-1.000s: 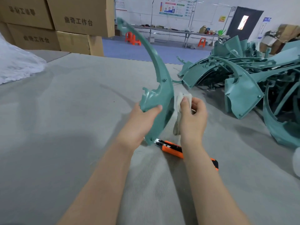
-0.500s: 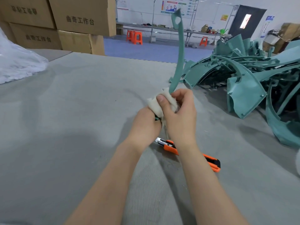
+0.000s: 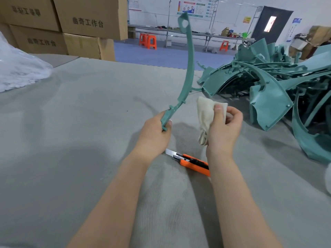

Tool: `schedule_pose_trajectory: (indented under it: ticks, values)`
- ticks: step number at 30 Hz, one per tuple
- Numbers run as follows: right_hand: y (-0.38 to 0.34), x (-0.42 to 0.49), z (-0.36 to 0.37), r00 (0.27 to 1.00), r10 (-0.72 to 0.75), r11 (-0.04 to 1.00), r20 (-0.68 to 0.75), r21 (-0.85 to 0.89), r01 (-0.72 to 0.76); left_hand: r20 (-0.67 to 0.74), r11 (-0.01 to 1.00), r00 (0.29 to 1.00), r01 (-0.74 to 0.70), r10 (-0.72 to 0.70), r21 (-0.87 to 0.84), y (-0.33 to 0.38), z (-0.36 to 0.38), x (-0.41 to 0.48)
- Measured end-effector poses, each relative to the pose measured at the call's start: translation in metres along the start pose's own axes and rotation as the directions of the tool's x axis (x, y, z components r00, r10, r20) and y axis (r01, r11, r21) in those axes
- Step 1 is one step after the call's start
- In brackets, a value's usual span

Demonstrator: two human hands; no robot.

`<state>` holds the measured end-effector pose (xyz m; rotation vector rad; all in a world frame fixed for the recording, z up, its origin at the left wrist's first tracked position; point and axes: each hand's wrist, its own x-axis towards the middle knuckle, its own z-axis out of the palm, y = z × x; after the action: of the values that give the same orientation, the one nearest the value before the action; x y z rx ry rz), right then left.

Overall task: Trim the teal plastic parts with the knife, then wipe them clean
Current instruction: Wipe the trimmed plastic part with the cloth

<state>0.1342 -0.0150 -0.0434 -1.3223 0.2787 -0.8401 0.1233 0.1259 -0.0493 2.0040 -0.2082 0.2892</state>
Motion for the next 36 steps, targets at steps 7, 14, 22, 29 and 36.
schedule_pose_trajectory:
  ticks: [7,14,22,29,36]
  values:
    - [0.002,-0.014,0.009,0.977,-0.188,0.974,0.096,-0.113,0.199,0.029,0.963,0.992,-0.124,0.121,0.238,0.003,0.005,-0.005]
    - [0.002,-0.034,0.02,0.871,0.004,0.983,0.492,-0.162,0.087,-0.037,0.967,0.989,-0.132,0.143,0.218,0.004,0.003,-0.002]
    - [-0.012,-0.034,0.016,0.772,0.059,0.998,0.633,-0.057,-0.03,-0.176,0.968,0.974,-0.099,0.142,0.231,-0.001,-0.008,0.002]
    - [-0.01,-0.009,-0.001,0.964,0.138,0.99,0.229,-0.07,-0.125,-0.162,0.898,0.982,0.018,-0.099,-0.439,0.016,-0.026,0.002]
    - [-0.01,-0.032,0.019,0.867,-0.141,0.955,0.478,-0.163,0.246,0.246,0.572,0.963,0.266,-0.114,-0.776,0.018,-0.008,-0.003]
